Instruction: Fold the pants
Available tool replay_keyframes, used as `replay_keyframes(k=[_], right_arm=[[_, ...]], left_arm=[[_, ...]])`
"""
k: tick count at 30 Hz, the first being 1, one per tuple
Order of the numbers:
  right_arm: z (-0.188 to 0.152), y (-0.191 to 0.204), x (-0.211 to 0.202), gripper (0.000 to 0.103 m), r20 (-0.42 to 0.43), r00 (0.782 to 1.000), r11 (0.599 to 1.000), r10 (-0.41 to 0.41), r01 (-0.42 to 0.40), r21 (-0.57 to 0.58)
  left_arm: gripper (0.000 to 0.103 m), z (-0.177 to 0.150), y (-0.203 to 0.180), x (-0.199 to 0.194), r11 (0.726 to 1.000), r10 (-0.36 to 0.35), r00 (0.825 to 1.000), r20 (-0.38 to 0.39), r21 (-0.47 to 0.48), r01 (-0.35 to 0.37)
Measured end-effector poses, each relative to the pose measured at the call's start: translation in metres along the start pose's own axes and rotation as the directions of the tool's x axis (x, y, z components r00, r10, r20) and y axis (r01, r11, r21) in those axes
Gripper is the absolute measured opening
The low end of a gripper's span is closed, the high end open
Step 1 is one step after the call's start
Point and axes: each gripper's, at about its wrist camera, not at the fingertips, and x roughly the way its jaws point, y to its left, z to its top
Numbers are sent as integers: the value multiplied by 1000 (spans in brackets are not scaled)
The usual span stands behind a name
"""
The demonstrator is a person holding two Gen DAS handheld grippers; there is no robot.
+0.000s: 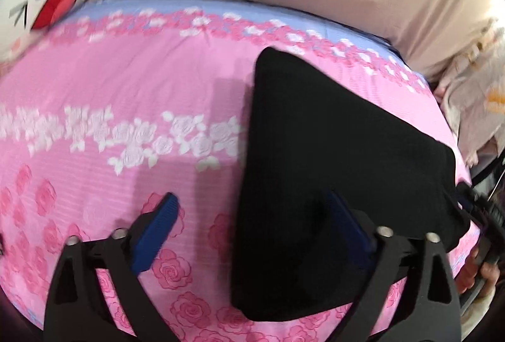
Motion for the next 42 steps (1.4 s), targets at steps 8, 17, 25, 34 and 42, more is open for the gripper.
replay_keyframes(k=[8,17,25,34,42], right_arm=[[-13,-12,45,55,-87,988,989,129,-122,79],[-8,39,15,39,-99,984,984,148,-157,-82],[-8,40,-9,38,87,989,983,-121,132,-129],[23,93,80,0,-58,988,926,-140,110,-361],[9,92,43,0,-15,996,946,-87,78,-315]], left_arm=[[40,-3,7,21,975,-213,976,-56,-70,209],[20,-24,15,-43,996,-93,995,-37,-23,92],[40,-11,1,-62,999,26,997,72,38,-29],[69,46,-51,17,983,162,985,65,79,-167],[82,39,-24,33,985,170,985,40,18,-170]])
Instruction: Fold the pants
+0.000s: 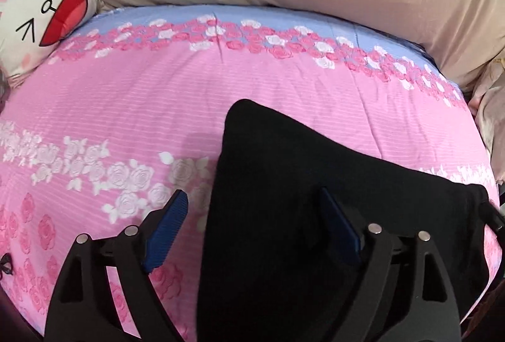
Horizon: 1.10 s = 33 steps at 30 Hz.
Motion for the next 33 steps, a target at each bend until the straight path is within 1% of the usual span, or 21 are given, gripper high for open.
replay_keyframes(k=[1,2,4,6,8,9,10,11,12,13,14,16,18,21,22,24,27,29,30,31,33], right_arm=[[-5,-5,14,0,-45,996,996,-80,79,-29],[-7,-11,25,0,-71,989,991,-133,131,-36],[-12,-15,7,0,-51,996,997,-75,76,28],[-19,-7,-30,3,8,999,999,-38,38,11],[-28,0,-47,5,16,1000,1000,-21,22,-18],[-36,-1,-45,5,-16,999,999,-39,38,-26],[-44,-5,-33,0,-53,996,997,-76,74,-36],[-54,-13,-23,0,-72,993,995,-92,90,-30],[-57,-18,-28,0,-49,997,998,-65,65,16],[-56,-18,-34,1,-53,997,997,-53,55,49],[-54,-16,-42,8,-46,998,996,-49,52,66],[-55,-7,-62,18,12,997,996,-83,82,27],[-63,-4,-69,18,-7,996,996,-93,93,0],[-81,-7,-54,14,-59,990,991,-128,126,-36],[-85,-11,-51,14,-50,990,991,-132,131,-28],[-82,-19,-60,14,-47,994,993,-103,105,51],[-75,-15,-81,19,12,993,992,-119,118,49],[-73,-19,-76,24,-6,990,989,-138,139,59],[-74,-26,-72,25,-29,988,984,-150,152,92],[-75,-29,-71,25,-38,989,982,-145,149,120],[-75,-29,-75,25,-16,994,981,-111,113,159]], left_arm=[[81,-4,0,-6,1000,-2,1000,10,4,2],[81,-5,1,-13,1000,-9,1000,21,10,9],[81,-11,1,-31,999,-19,999,41,36,17],[86,-22,4,-55,998,-18,998,67,68,14],[87,-36,3,-67,994,-17,997,75,104,9],[87,-42,2,-66,993,-3,998,67,118,-5],[87,-50,0,-60,991,23,998,51,134,-29],[87,-55,-1,-56,989,32,999,41,142,-37],[87,-60,-1,-50,988,45,999,18,145,-47],[87,-63,0,-46,989,49,999,-1,140,-49],[87,-66,3,-48,991,37,999,-3,131,-36],[87,-68,4,-53,991,31,1000,4,129,-31],[87,-71,4,-57,991,32,999,6,130,-33],[87,-76,3,-57,991,32,999,0,133,-32],[87,-79,3,-56,991,28,1000,-6,129,-27],[87,-80,4,-57,992,31,999,-13,119,-29],[88,-82,5,-67,993,24,1000,1,117,-24],[90,-85,6,-70,993,27,1000,-7,116,-26],[91,-86,7,-70,993,28,1000,-13,114,-26],[91,-87,7,-70,993,28,999,-20,111,-26],[91,-89,6,-70,993,31,999,-26,113,-27]])
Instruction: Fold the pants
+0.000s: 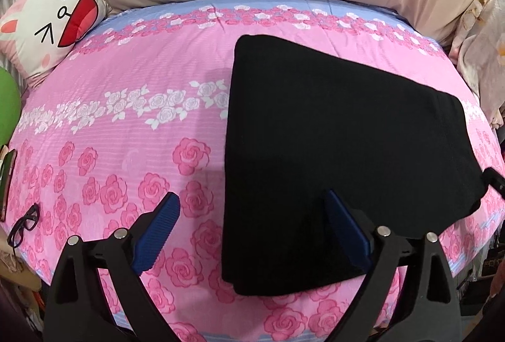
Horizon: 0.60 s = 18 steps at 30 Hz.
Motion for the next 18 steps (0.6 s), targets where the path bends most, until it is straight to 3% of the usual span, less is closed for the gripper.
replay_keyframes(k=[5,7,9,13,18], right_arm=[[7,47,-7,25,45,994,986,99,-92,-137],[7,60,9,24,22,997,979,68,-63,-195],[2,53,32,21,-21,1000,980,6,-10,-198],[7,35,35,19,-40,997,991,60,-64,-116],[45,50,23,25,54,998,984,44,-34,-176]], left_arm=[[91,-2,-8,3,1000,11,1000,0,22,-11],[91,-2,-11,3,1000,13,1000,2,26,-13],[92,-3,-12,3,999,20,1000,5,28,-20],[92,-4,-11,4,999,16,1000,-2,30,-16],[92,0,-13,7,1000,11,1000,2,27,-11]])
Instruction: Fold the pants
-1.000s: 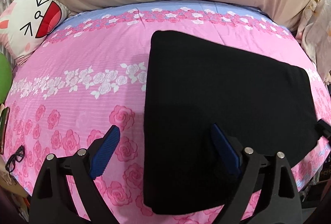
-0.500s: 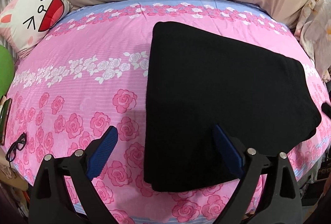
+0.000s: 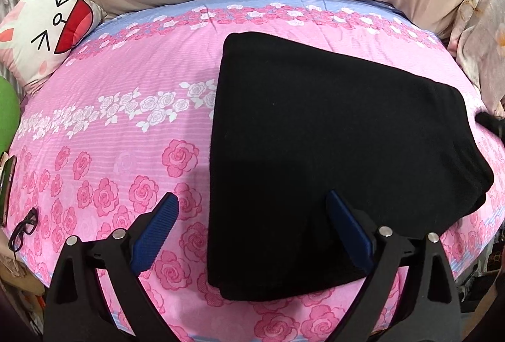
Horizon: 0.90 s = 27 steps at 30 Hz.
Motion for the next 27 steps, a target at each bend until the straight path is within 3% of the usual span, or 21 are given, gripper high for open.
replay_keyframes(k=[2,3,5,8,10,12,15,17,20,24,27], right_arm=[[13,-8,24,27,-23,1000,1000,0,0,5],[17,-17,52,24,-88,995,999,-36,37,5],[17,-26,81,22,-142,989,998,-52,55,19],[21,-21,59,27,-92,995,998,-39,43,36],[17,-20,31,36,-35,999,998,-4,6,59],[8,-21,14,40,-23,999,998,-31,33,50],[-14,-27,-4,43,-49,997,997,-68,70,36],[-30,-36,-12,55,-68,997,996,-43,48,73],[-49,-51,-15,57,-109,994,988,18,-1,156],[-60,-67,-6,61,-137,981,958,137,-96,271],[-59,-70,-3,62,-139,981,951,137,-91,294]], left_arm=[[92,3,0,2,1000,-3,1000,-2,-11,3],[92,5,0,2,1000,-4,1000,0,-12,4],[92,8,0,4,1000,5,1000,1,-9,-5],[92,10,8,0,1000,15,1000,14,-18,-14],[92,11,16,-2,999,5,1000,18,-34,-4],[92,9,25,-2,998,-23,1000,13,-50,24],[93,4,32,-4,998,-30,1000,10,-46,30],[93,-1,34,-6,998,-40,999,8,-42,40],[94,-5,32,-6,997,-74,997,8,-37,74],[95,0,30,9,984,-169,985,-40,-55,167],[95,1,34,20,965,-247,965,-88,-116,236]])
